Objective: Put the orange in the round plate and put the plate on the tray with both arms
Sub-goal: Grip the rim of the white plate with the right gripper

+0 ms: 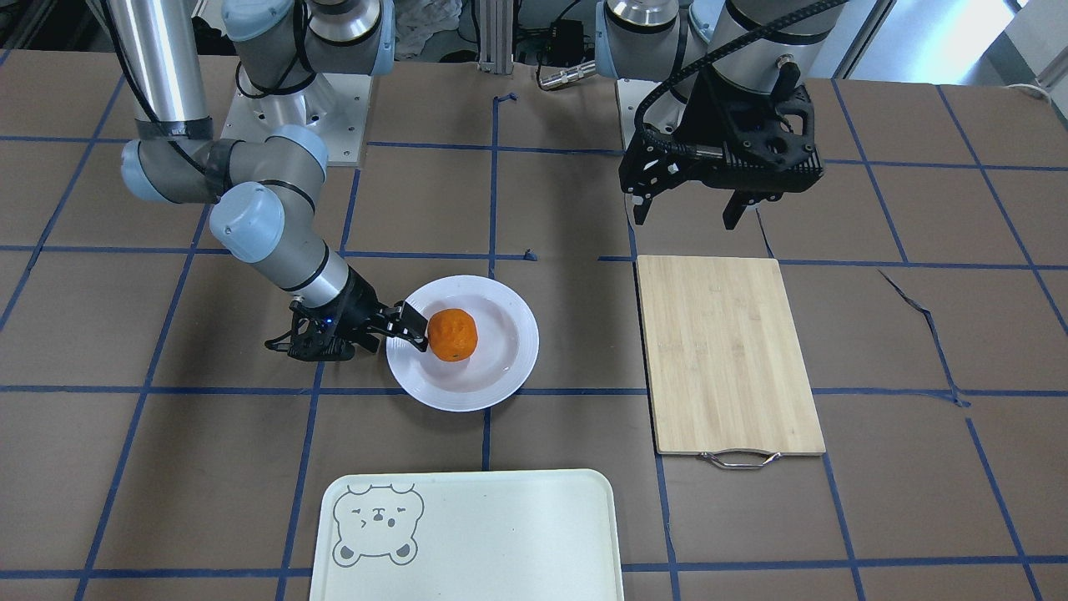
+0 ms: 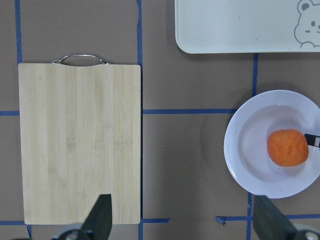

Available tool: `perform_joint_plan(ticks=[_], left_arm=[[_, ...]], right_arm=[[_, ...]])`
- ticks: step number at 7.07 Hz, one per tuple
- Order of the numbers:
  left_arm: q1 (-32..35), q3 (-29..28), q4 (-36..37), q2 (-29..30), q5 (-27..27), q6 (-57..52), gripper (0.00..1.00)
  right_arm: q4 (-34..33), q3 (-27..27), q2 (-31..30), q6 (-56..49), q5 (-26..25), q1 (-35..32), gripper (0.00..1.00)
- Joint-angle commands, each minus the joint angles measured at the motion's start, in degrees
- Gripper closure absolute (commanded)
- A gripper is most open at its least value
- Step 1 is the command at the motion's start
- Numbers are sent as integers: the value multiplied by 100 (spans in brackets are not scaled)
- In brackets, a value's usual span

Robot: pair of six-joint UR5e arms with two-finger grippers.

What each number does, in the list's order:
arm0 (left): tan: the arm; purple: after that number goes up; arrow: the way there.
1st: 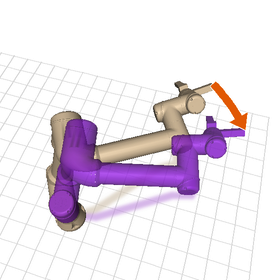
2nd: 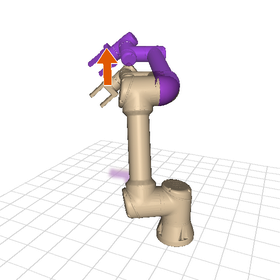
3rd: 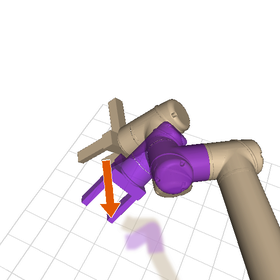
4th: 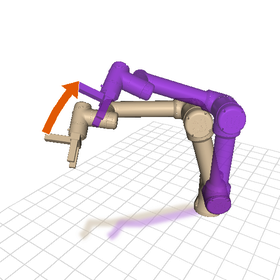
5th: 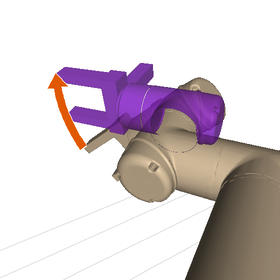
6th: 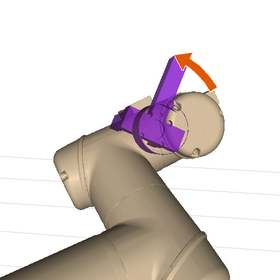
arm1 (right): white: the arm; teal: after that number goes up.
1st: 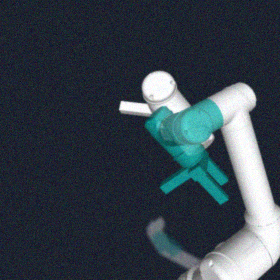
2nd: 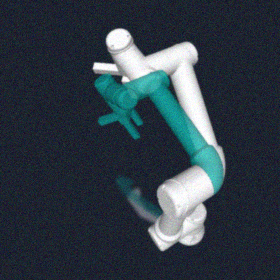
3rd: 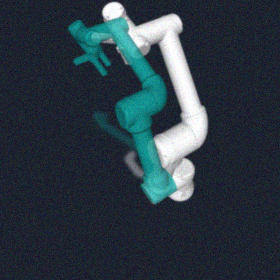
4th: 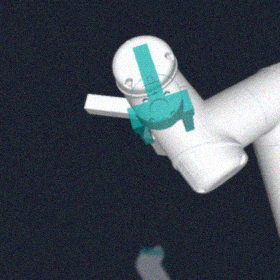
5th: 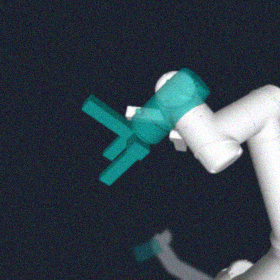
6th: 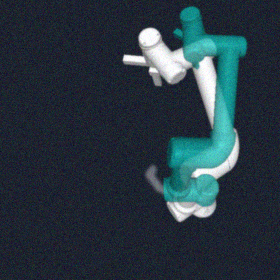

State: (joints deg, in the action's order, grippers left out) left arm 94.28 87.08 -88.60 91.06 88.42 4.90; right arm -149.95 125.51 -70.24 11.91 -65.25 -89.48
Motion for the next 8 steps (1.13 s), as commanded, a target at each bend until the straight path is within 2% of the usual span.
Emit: perform_joint_plan(ticks=[1,3,5,6,8], left_arm=[[-14,29,0,-18,0,2,0],[-15,29,0,-35,0,-6,0],[-15,29,0,-35,0,-6,0],[-15,29,0,-35,0,-6,0],[-15,29,0,-35,0,-6,0]], right_arm=[[-51,35,-7,530,-40,-209,27],[-182,35,-42,838,-58,-377,45],[-192,43,-51,900,-84,-403,75],[-218,26,-68,1040,-75,-404,87],[-236,26,-382,1102,-41,-456,95]])
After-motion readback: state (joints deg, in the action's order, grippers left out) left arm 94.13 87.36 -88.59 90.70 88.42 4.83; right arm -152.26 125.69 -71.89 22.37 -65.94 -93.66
